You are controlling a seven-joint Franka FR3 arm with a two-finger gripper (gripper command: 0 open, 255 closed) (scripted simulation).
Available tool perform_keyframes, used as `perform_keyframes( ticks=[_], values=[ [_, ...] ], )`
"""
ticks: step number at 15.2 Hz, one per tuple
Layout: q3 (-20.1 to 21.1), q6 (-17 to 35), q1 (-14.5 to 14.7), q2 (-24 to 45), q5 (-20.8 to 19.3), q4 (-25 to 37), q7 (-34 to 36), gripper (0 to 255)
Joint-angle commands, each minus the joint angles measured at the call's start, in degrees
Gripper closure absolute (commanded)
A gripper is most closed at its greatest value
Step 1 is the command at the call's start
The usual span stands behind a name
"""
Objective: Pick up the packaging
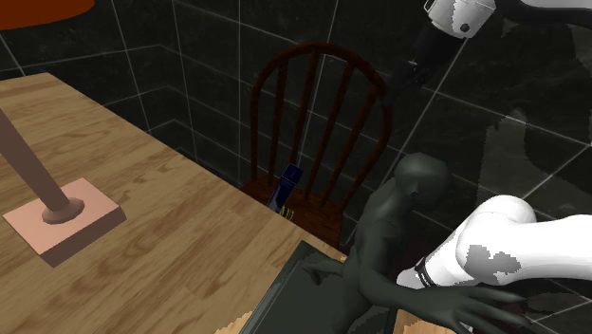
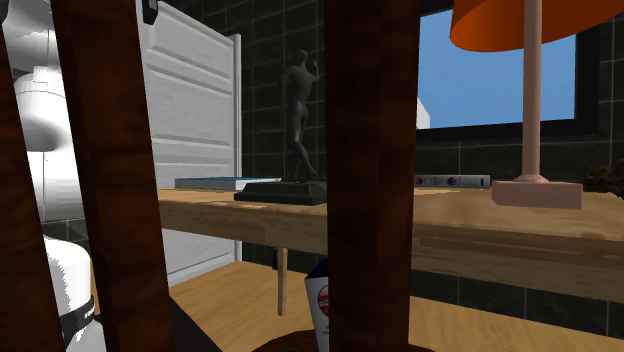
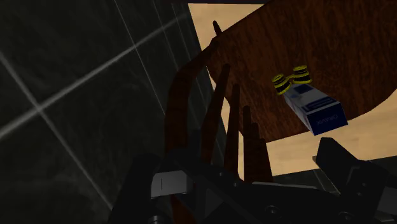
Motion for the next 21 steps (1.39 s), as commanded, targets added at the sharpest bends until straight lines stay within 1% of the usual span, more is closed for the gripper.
perform_keyframes(
  ticks=[1,6,11,16,21],
  values=[
    [0.0,0.0,0.0,0.0,0.0,0.0,0.0,0],
    [2.68,9.1,1.6,1.39,3.2,-6.98,2.13,0],
    [5.7,18.75,3.42,4.87,6.47,-12.23,3.99,0],
    [8.98,28.9,5.3,10.58,9.61,-15.57,5.63,0],
    [12.43,39.29,7.0,18.46,12.27,-16.83,7.13,0]
  ],
)
